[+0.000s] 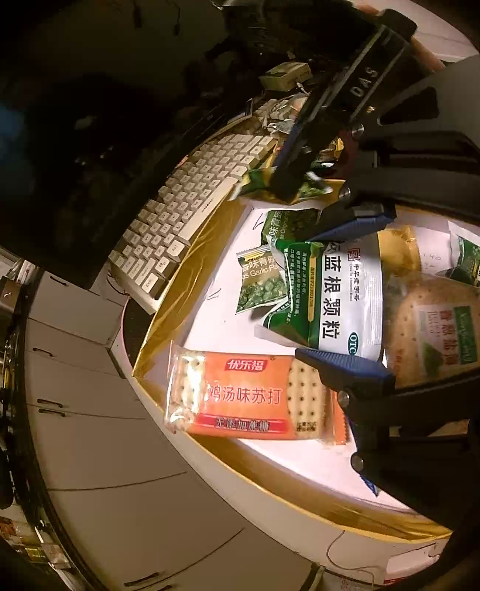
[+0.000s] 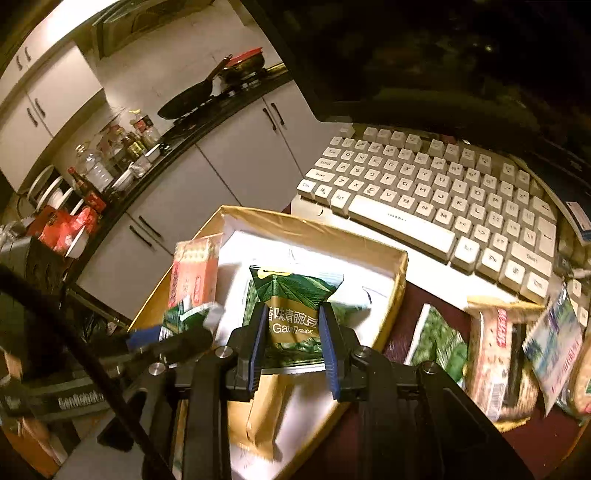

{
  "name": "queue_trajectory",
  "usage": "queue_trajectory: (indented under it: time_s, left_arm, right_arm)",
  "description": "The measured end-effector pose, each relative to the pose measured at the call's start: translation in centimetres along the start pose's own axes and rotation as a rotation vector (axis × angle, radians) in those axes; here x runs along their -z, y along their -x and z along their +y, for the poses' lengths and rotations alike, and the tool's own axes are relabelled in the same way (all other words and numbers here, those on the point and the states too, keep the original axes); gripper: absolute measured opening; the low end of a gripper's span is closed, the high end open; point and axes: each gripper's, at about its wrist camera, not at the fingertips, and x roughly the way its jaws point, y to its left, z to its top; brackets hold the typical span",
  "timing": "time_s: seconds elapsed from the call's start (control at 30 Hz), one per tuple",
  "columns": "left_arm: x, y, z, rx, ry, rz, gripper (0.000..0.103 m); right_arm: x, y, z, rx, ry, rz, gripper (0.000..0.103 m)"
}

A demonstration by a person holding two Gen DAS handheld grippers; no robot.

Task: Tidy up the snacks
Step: 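Carry the sachet with the left gripper while the right carries the Garden bag over the box, then open both grippers to drop the sachet and Garden bag in the box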

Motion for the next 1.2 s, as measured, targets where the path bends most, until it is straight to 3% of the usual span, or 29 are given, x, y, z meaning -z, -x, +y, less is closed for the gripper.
queue_trajectory:
  time_s: [0.53,0.63,0.7,0.73,0.9,1.07,1.2]
  left_arm:
    - [-0.2,-2.5,-0.8,-0.054,-0.068,0.067,0.060]
    - [-0.3,-2.6,-0.3,-0.015,-0.047,0.079,0.067]
    - [-0.3,-2.0,0.0,-0.002,-0.029,0.052,0.071]
    - [-0.3,-1.6,0.1,0.009,-0.021,0.035,0.075]
    - [0.2,1.1,-0.2,0.022,-0.023,-0.040,0.076]
    - [2.7,3.7,-2.4,0.008,-0.085,-0.093,0.078]
    - [5.2,5.0,-5.0,0.029,-0.147,-0.083,0.079]
  right_arm:
    - [-2.5,-4.8,-0.4,0.062,0.010,0.060,0.029]
    - [-2.3,-5.0,-0.6,0.071,0.008,0.069,0.038]
    - [-2.2,-3.5,-0.8,0.042,-0.010,0.030,0.057]
    - [-2.2,-2.8,-0.9,0.035,-0.016,0.011,0.061]
    - [-0.4,2.6,-1.2,0.008,-0.030,-0.071,0.062]
    - [5.2,7.2,-3.3,-0.005,-0.073,-0.108,0.062]
    - [8.8,9.4,-6.5,0.026,-0.138,-0.107,0.062]
